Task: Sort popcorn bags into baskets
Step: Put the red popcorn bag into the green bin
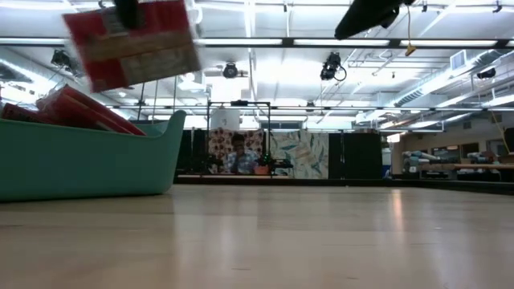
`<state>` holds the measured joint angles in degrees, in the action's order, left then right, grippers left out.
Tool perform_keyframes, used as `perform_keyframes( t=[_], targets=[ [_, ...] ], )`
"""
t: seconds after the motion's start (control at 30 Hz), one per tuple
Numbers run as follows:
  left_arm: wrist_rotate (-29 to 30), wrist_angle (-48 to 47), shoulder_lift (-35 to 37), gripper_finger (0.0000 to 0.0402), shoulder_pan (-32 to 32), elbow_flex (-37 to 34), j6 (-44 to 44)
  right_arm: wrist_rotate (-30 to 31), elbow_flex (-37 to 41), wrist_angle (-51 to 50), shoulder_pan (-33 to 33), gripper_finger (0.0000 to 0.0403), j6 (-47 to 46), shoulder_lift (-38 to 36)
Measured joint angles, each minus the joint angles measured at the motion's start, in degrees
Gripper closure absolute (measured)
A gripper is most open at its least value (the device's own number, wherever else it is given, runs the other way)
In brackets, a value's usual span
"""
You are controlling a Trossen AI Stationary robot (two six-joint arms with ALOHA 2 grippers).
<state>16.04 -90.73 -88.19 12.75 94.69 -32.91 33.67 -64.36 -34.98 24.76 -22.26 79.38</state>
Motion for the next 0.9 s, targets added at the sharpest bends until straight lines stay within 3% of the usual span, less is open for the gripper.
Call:
perform_keyframes(
  t=[0.23,0.4,0.77,0.9],
  targets=[
    [-7.8,0.56,0.07,0.0374,-5.79,-6.33,-0.05,-0.17,1.55,3.41,0.77,0.0323,-0.08,0.04],
    [-8.49,0.69,0.32,0.0376,-9.68,-10.2,0.85,-0.16,1.56,3.78,1.4,0.0323,0.21,0.11],
    [-10.49,0.76,2.89,0.0377,-18.61,-10.79,4.96,-0.04,1.56,4.01,1.37,0.0323,0.9,0.13],
    [-14.16,0.73,2.93,0.0377,-21.05,-10.79,8.94,-0.04,1.56,4.02,1.37,0.0323,0.96,0.13]
  ],
)
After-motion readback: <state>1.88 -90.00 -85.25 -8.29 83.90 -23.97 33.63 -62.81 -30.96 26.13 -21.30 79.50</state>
